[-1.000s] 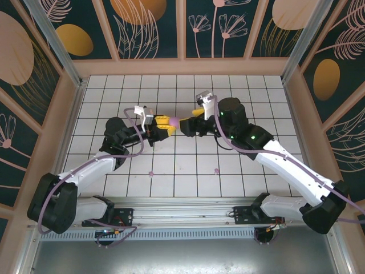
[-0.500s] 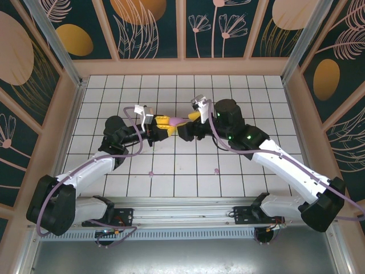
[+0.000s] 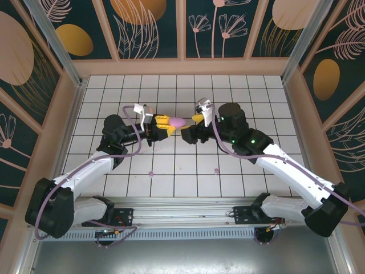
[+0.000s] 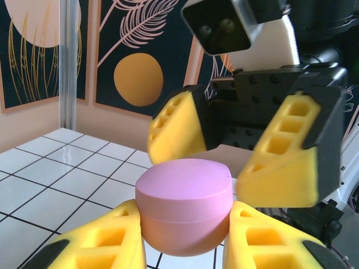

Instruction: Insert wireless bluetooth earbuds into charging case

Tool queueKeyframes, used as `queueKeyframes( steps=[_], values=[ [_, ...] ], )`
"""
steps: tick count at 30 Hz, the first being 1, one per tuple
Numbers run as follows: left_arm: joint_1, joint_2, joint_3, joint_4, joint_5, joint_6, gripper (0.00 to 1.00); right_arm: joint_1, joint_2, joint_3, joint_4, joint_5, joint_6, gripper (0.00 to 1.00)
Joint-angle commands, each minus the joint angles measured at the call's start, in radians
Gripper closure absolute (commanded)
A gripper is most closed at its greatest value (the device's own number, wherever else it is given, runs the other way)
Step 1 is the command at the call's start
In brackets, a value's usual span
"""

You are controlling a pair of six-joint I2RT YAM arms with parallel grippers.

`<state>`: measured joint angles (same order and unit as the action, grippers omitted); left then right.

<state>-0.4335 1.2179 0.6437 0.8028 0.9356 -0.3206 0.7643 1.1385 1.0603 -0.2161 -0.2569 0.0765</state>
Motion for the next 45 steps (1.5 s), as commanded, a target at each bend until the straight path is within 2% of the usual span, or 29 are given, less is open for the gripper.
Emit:
queueKeyframes(
  steps=[1, 18, 35, 42, 45],
  values=[
    [0.006, -0.018, 0.023, 0.011, 0.033, -0.019, 0.83, -0.015, 0.025, 0.049, 0.011, 0.047, 0.004, 0.21],
    [0.006, -0.057, 0.007, 0.010, 0.047, -0.026, 0.84, -0.102, 0.054, 0.087, 0.018, 0.050, 0.097, 0.21],
    [0.005, -0.060, -0.009, 0.023, -0.003, -0.024, 0.84, -0.143, 0.078, 0.133, -0.062, -0.002, 0.181, 0.22],
    [0.006, -0.062, -0.007, 0.009, -0.012, -0.020, 0.85, -0.131, 0.026, 0.070, 0.009, -0.201, 0.111, 0.22],
    [0.005, -0.057, 0.001, 0.005, -0.005, -0.024, 0.85, -0.117, -0.007, 0.022, 0.035, -0.226, 0.084, 0.21]
  ],
)
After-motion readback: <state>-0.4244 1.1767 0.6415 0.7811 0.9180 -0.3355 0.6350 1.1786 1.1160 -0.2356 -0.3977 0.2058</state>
